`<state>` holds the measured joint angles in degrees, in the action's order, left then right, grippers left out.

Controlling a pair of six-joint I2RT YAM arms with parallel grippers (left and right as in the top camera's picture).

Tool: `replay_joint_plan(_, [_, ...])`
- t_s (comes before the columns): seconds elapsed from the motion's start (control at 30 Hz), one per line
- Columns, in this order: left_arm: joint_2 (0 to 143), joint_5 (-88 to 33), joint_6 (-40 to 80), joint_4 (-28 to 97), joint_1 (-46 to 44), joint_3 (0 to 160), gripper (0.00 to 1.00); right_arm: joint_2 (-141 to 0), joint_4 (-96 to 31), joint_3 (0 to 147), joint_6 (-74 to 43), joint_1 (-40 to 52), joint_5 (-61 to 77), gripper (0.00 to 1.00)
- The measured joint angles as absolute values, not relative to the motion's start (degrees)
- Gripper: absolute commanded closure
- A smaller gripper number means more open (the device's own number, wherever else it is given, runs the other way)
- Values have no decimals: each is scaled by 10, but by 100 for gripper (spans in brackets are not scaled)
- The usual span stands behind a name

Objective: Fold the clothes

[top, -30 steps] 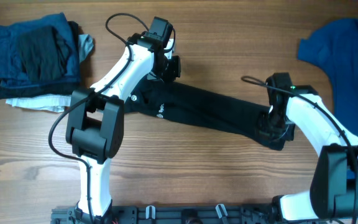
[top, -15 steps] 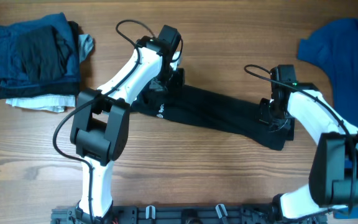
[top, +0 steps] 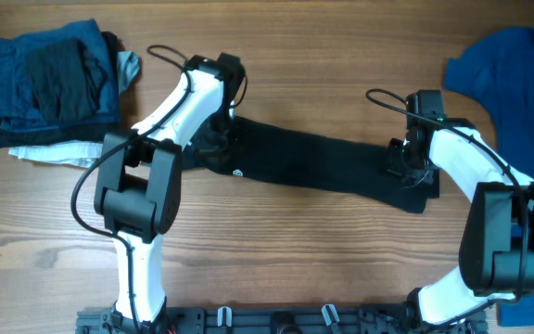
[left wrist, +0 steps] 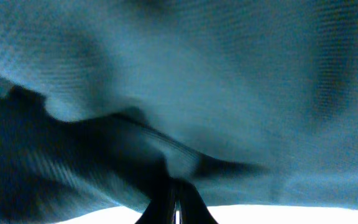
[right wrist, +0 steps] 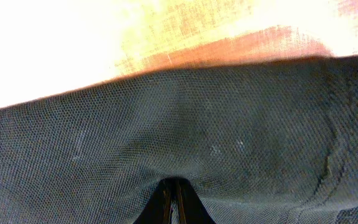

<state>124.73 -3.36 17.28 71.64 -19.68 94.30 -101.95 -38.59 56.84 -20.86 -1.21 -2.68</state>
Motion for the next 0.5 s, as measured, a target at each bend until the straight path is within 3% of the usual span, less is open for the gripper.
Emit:
replay_joint_plan(0.27, [1247,-24,180,703,-172,899,96,-1029,-328,576,-184,-13,-26,96])
replay_joint_plan(0.43, [1241,-31,180,684,-172,899,96,-1046,-382,621,-165,-13,-26,94])
replay_joint_plan(0.5, [1226,-42,182,663,-172,899,96,-1046,-421,649,-162,-13,-26,89])
